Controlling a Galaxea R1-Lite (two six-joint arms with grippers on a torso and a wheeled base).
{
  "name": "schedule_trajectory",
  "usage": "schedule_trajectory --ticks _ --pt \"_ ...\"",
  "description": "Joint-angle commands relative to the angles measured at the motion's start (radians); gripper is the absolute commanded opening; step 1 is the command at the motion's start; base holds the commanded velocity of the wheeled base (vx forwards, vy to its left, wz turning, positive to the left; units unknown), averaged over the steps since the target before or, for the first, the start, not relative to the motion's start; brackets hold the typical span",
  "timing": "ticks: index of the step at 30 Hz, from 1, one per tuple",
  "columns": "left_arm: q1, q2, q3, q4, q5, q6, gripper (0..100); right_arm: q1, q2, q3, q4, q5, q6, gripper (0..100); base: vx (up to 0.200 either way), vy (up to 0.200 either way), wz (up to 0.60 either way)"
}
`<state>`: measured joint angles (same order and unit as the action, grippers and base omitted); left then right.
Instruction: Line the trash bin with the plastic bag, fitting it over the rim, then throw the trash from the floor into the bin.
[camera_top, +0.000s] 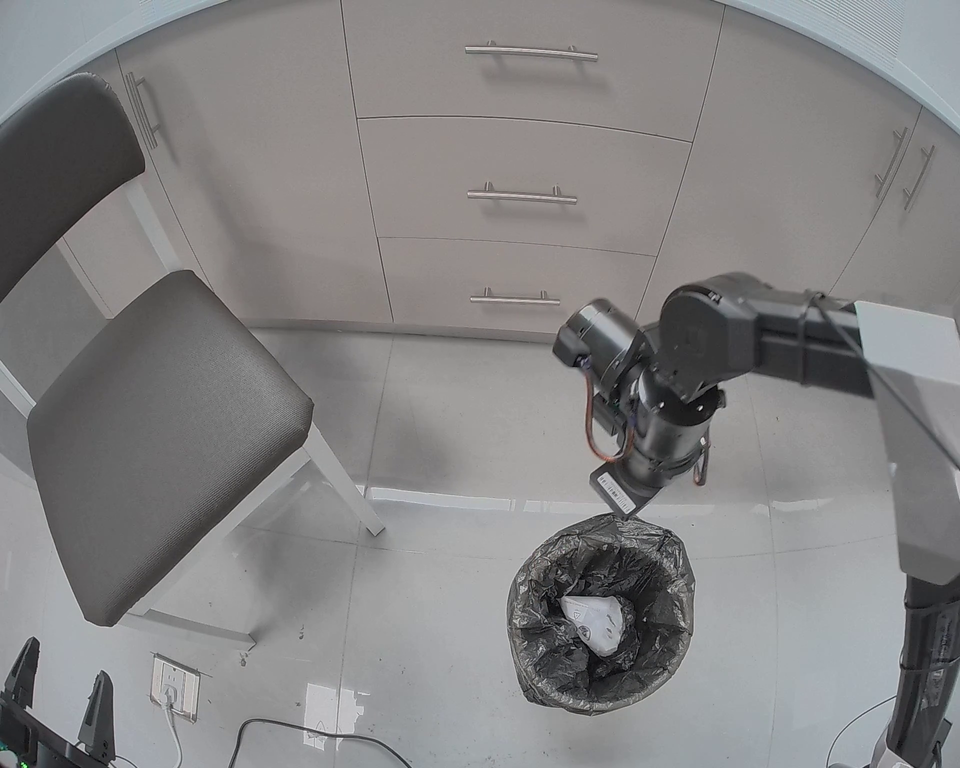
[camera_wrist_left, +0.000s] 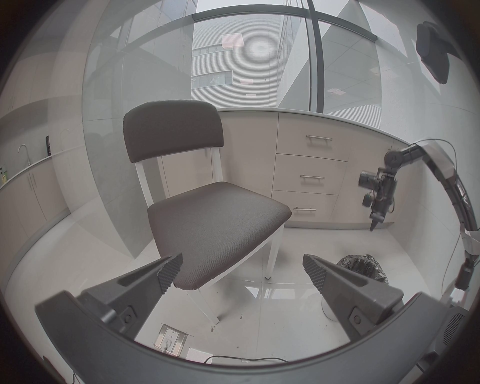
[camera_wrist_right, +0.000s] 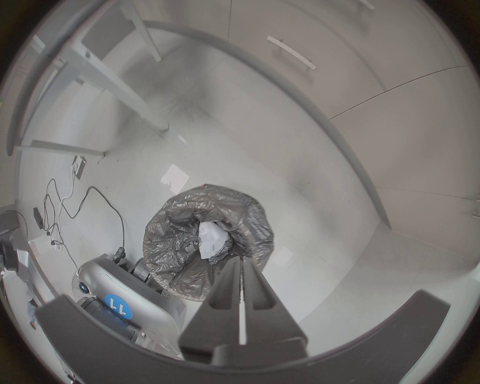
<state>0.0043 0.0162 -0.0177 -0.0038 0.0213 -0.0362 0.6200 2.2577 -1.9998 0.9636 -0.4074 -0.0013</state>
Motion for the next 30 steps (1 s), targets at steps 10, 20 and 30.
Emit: schedule_trajectory --ticks 10,20,30 --pt "0.000 -0.015 0.018 -0.001 0.000 -0.001 100 -0.023 -0.403 0.000 0.126 -0.045 -0.060 0 0.000 0.000 0.00" --pt "0.000 -0.015 0.018 -0.001 0.000 -0.001 100 -0.029 -0.762 0.000 0.331 -0.191 -0.161 0 0.000 0.000 0.00" --pt "0.000 -0.015 0.018 -0.001 0.000 0.001 100 -0.207 -1.084 0.000 0.509 -0.192 -0.177 0 0.000 0.000 0.00"
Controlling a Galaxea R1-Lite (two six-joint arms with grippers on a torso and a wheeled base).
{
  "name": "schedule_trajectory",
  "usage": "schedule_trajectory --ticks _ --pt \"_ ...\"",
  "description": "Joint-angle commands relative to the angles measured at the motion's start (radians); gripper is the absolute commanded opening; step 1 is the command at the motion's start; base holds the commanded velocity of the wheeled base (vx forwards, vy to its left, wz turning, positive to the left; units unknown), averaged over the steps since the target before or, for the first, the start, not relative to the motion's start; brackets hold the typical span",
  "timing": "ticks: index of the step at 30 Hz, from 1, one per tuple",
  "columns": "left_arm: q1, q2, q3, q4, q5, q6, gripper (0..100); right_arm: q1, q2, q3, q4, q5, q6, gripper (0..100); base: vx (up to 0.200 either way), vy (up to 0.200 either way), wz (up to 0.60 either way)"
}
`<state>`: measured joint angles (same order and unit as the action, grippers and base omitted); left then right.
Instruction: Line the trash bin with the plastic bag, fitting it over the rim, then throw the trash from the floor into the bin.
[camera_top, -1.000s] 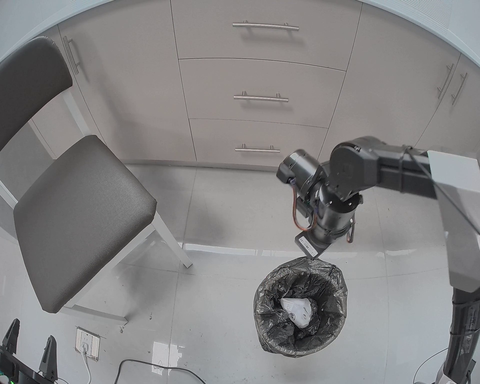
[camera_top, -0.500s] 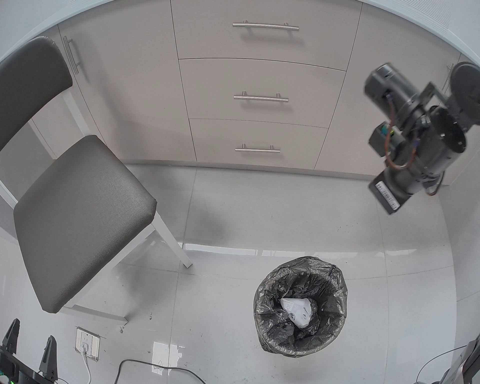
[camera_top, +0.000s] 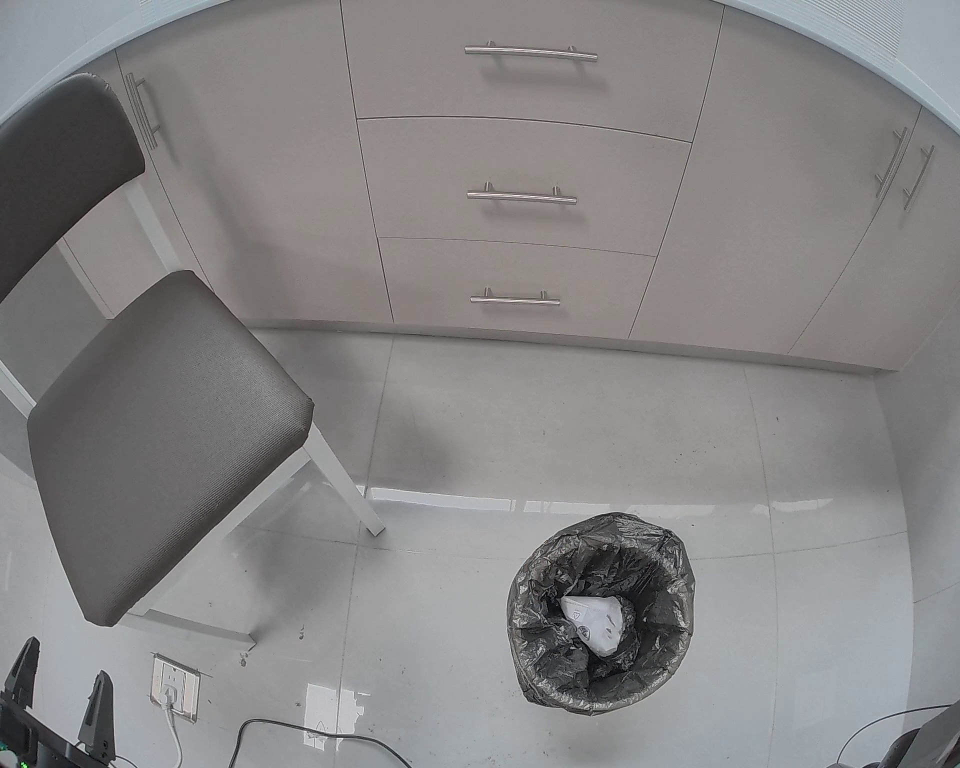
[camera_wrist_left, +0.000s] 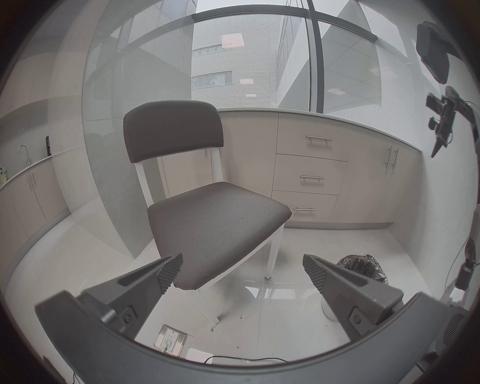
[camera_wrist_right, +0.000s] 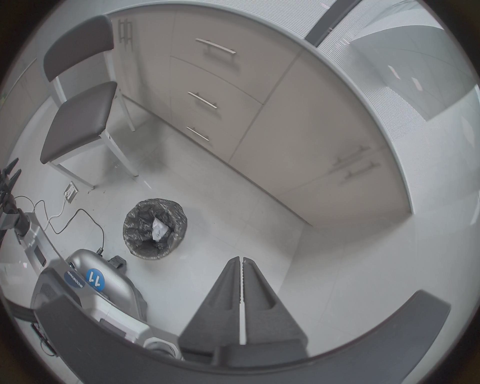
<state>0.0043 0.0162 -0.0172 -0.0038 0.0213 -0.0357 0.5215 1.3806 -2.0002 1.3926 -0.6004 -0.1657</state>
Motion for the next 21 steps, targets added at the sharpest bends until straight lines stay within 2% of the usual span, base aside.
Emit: schedule_trajectory --ticks 1,2,3,7,8,12,17,21 --pt "0.000 -0.015 0.017 -0.001 0.000 0.000 100 -0.109 -0.207 0.000 0.080 0.001 -0.012 0 0.000 0.000 0.00" --pt "0.000 -0.015 0.017 -0.001 0.000 -0.001 100 -0.159 -0.244 0.000 0.089 0.013 -0.012 0 0.000 0.000 0.00" --pt "0.000 -0.015 0.017 -0.001 0.000 -0.001 100 -0.175 -0.262 0.000 0.092 0.021 -0.012 0 0.000 0.000 0.00" --pt "0.000 -0.015 0.017 -0.001 0.000 -0.001 100 -0.196 -0.296 0.000 0.097 0.034 -0.012 0 0.000 0.000 0.00" --pt "0.000 -0.015 0.017 -0.001 0.000 0.000 100 -0.221 -0.348 0.000 0.097 0.042 -0.012 0 0.000 0.000 0.00" --pt "0.000 -0.015 0.017 -0.001 0.000 -0.001 100 -0.228 -0.453 0.000 0.098 0.045 -0.011 0 0.000 0.000 0.00" --pt "0.000 -0.015 0.017 -0.001 0.000 -0.001 100 -0.284 -0.632 0.000 0.082 0.068 -0.008 0 0.000 0.000 0.00" --pt "0.000 -0.015 0.017 -0.001 0.000 0.000 100 -0.394 -0.785 0.000 0.068 0.149 -0.003 0 0.000 0.000 0.00"
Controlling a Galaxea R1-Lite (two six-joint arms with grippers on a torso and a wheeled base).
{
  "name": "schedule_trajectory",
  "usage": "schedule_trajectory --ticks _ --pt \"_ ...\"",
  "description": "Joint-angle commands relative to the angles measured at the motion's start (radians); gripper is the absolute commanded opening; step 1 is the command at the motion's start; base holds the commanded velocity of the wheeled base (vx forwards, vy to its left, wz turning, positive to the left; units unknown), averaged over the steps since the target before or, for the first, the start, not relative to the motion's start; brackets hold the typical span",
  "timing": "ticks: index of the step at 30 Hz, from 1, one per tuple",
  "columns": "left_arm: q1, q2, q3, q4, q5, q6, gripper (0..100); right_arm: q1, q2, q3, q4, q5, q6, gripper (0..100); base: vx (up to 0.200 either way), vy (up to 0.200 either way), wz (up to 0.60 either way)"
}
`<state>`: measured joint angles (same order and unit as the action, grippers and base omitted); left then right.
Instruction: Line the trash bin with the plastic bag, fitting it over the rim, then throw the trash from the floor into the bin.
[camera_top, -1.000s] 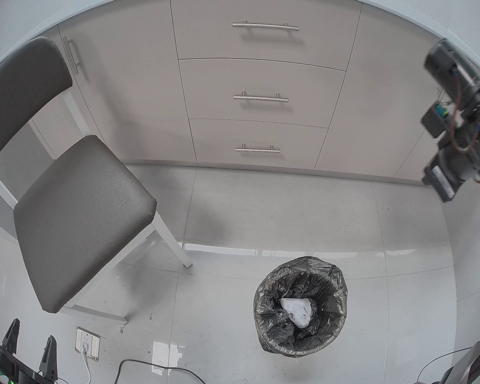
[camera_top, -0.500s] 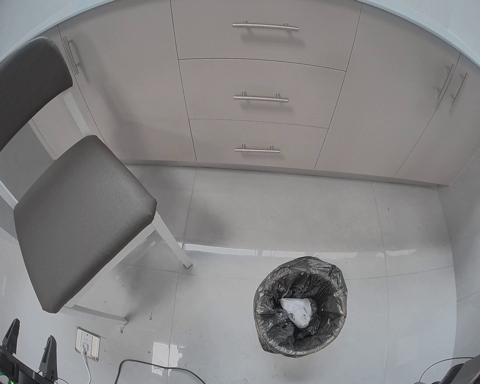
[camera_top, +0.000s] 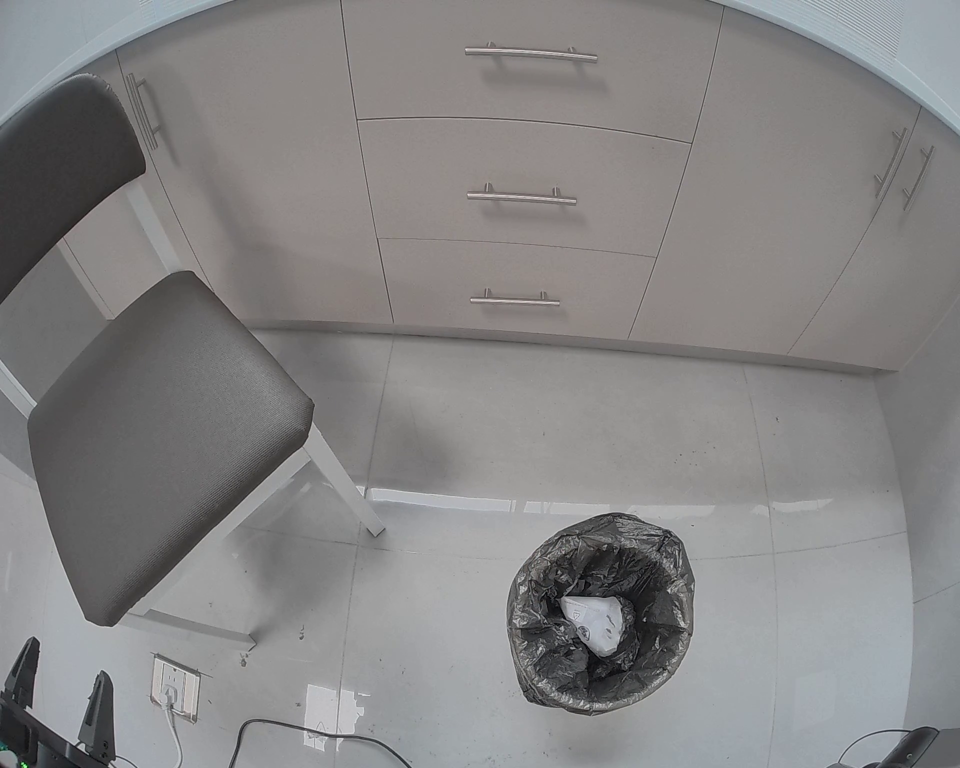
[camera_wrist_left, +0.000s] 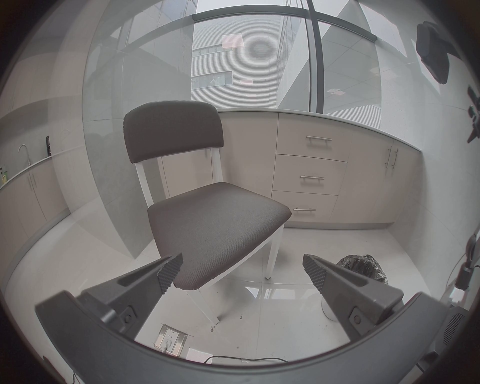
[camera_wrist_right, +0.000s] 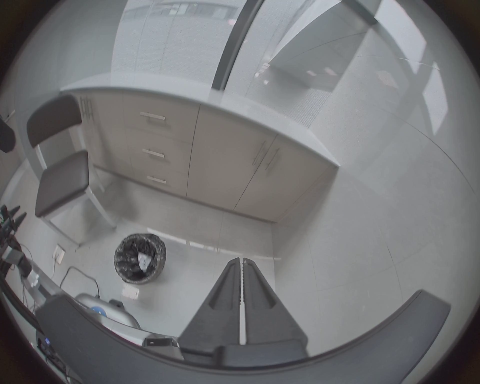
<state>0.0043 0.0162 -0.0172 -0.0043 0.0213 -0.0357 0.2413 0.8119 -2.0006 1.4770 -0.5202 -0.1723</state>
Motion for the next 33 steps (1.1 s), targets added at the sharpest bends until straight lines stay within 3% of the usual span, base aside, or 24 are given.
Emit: schedule_trajectory --ticks 1,4,10,11,16,25,28,30,33 --pt "0.000 -0.015 0.017 0.000 0.000 -0.001 100 -0.129 -0.235 0.001 -0.023 0.086 0.004 0 0.000 0.000 0.00" --pt "0.000 -0.015 0.017 0.000 0.000 -0.001 100 -0.201 -0.343 0.001 -0.093 0.172 0.002 0 0.000 0.000 0.00" --pt "0.000 -0.015 0.017 0.000 0.000 -0.001 100 -0.238 -0.519 0.054 -0.261 0.236 -0.003 0 0.000 0.000 0.00" --pt "0.000 -0.015 0.017 0.000 0.000 0.000 100 -0.238 -0.579 0.189 -0.346 0.246 -0.004 0 0.000 0.000 0.00" --pt "0.000 -0.015 0.017 0.000 0.000 -0.001 100 -0.231 -0.668 0.410 -0.523 0.246 -0.006 0 0.000 0.000 0.00" --pt "0.000 -0.015 0.017 0.000 0.000 -0.001 100 -0.241 -0.812 0.740 -0.549 0.256 -0.029 0 0.000 0.000 0.00" --pt "0.000 -0.015 0.017 0.000 0.000 -0.001 100 -0.237 -0.812 0.766 -0.561 0.287 0.031 0 0.000 0.000 0.00" --pt "0.000 -0.015 0.017 0.000 0.000 -0.001 100 -0.237 -0.812 0.846 -0.598 0.345 0.091 0 0.000 0.000 0.00" --pt "0.000 -0.015 0.017 0.000 0.000 -0.001 100 -0.237 -0.812 0.925 -0.653 0.356 0.103 0 0.000 0.000 0.00"
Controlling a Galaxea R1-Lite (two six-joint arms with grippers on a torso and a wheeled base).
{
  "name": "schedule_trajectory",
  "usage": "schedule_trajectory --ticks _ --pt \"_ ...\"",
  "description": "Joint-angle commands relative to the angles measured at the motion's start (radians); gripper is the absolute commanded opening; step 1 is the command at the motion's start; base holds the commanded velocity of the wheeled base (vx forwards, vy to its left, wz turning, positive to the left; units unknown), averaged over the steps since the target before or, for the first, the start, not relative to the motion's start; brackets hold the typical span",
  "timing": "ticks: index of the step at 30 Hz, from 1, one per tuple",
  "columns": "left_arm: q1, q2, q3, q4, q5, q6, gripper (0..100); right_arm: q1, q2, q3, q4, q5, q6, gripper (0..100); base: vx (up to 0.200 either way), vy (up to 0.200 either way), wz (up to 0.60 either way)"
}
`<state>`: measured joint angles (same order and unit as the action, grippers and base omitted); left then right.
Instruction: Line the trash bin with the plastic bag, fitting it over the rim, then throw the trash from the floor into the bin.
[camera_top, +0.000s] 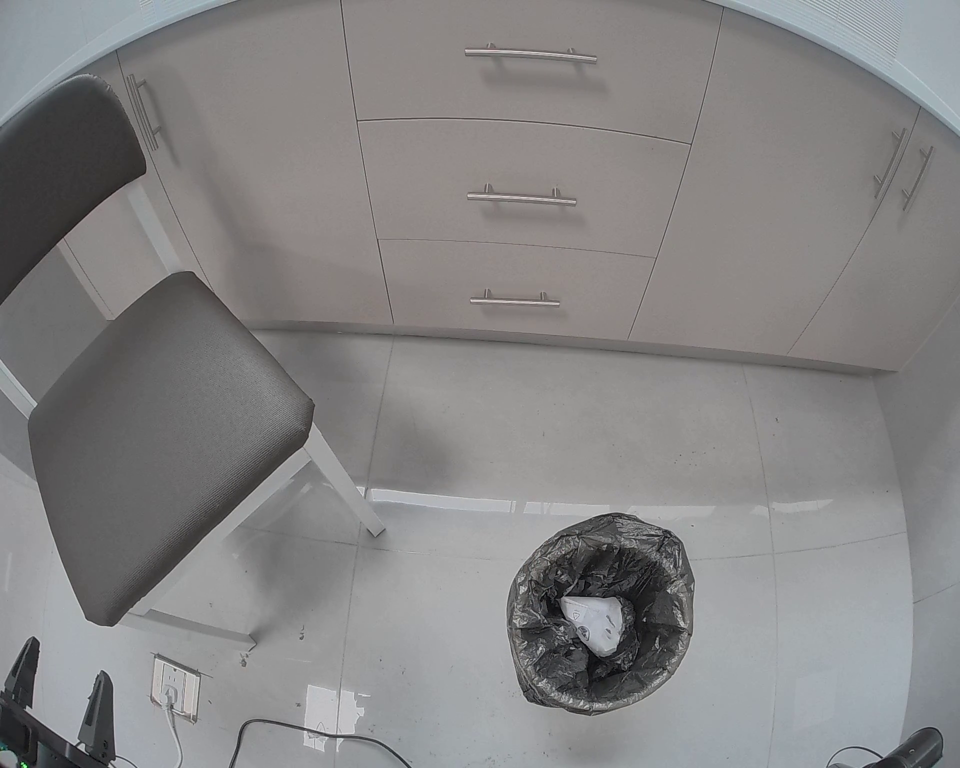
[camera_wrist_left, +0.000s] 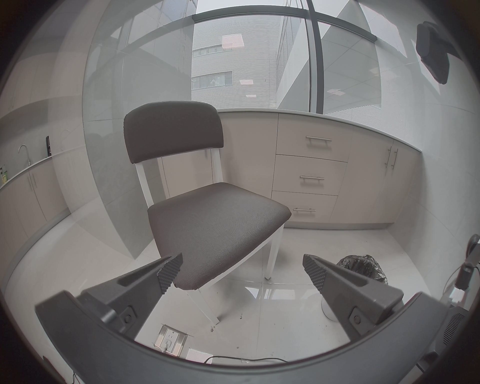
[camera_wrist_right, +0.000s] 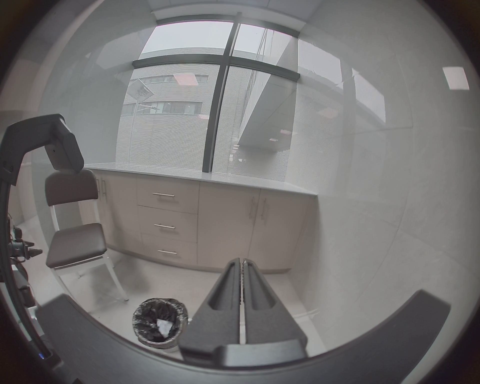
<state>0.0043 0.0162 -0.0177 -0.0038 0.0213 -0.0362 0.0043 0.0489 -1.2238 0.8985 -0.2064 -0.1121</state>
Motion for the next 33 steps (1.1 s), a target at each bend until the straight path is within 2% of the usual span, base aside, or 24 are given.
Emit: schedule_trajectory --ticks 1,3,4,8,12,19,26,30,33 --pt "0.000 -0.015 0.018 -0.001 0.000 -0.001 100 -0.001 -0.049 0.168 -0.096 0.044 0.040 0 0.000 0.000 0.00" --pt "0.000 -0.015 0.018 -0.001 0.000 -0.001 100 -0.001 -0.049 0.265 -0.228 0.048 0.029 0 0.000 0.000 0.00" --pt "0.000 -0.015 0.018 -0.001 0.000 -0.001 100 -0.001 -0.049 0.265 -0.228 0.048 0.029 0 0.000 0.000 0.00" --pt "0.000 -0.015 0.018 -0.001 0.000 -0.001 100 -0.001 -0.049 0.529 -0.556 0.108 0.000 0 0.000 0.000 0.00" --pt "0.000 -0.015 0.018 -0.001 0.000 -0.001 100 -0.001 -0.049 0.708 -0.713 0.147 -0.003 0 0.000 0.000 0.00" --pt "0.000 -0.015 0.018 -0.001 0.000 -0.001 100 0.000 -0.049 0.981 -0.805 0.150 0.005 0 0.000 0.000 0.00" --pt "0.000 -0.015 0.018 -0.001 0.000 -0.001 100 -0.001 -0.049 1.224 -0.960 0.150 0.019 0 0.000 0.000 0.00" --pt "0.000 -0.015 0.018 -0.001 0.000 0.001 100 -0.001 -0.049 1.222 -0.938 0.159 0.121 0 0.000 0.000 0.00" --pt "0.000 -0.015 0.018 -0.001 0.000 -0.001 100 -0.001 -0.049 1.222 -0.931 0.177 0.126 0 0.000 0.000 0.00"
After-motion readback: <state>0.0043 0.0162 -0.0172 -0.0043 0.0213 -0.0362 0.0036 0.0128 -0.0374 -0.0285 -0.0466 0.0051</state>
